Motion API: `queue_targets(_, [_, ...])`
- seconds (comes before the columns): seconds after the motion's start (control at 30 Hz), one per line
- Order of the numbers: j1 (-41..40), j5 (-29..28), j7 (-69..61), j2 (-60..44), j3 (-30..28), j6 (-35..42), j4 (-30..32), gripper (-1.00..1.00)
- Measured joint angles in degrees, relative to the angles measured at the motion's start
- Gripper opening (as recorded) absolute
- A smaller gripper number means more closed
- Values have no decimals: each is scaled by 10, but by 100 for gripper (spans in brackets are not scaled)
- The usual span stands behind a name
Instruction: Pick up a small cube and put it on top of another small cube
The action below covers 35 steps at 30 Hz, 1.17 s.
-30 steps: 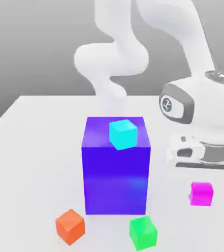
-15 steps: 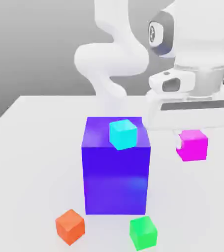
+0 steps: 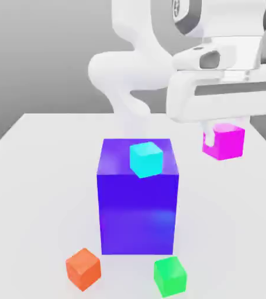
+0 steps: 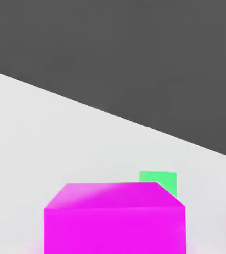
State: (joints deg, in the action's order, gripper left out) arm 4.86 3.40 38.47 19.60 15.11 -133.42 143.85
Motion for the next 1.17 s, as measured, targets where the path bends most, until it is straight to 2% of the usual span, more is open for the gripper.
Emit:
queue_targets(0.23, [0, -21, -83, -48, -6, -33, 6, -100])
queue_targets(0.5, [-19, -45, -206, -151, -32, -100, 8, -100])
queue_targets(0.67, [-61, -52, -309, -233, -44, -150, 5, -100])
queue_targets(0.8, [-53, -85, -307, -324, -60, -229, 0, -100])
queue_targets(0.83, [-50, -92, -302, -342, -65, -246, -1, 100])
queue_targets(1.03, [-48, -96, -299, -351, -68, -254, -2, 100])
queue_targets(1.17, [-53, -66, -321, -284, -57, -193, 2, 100])
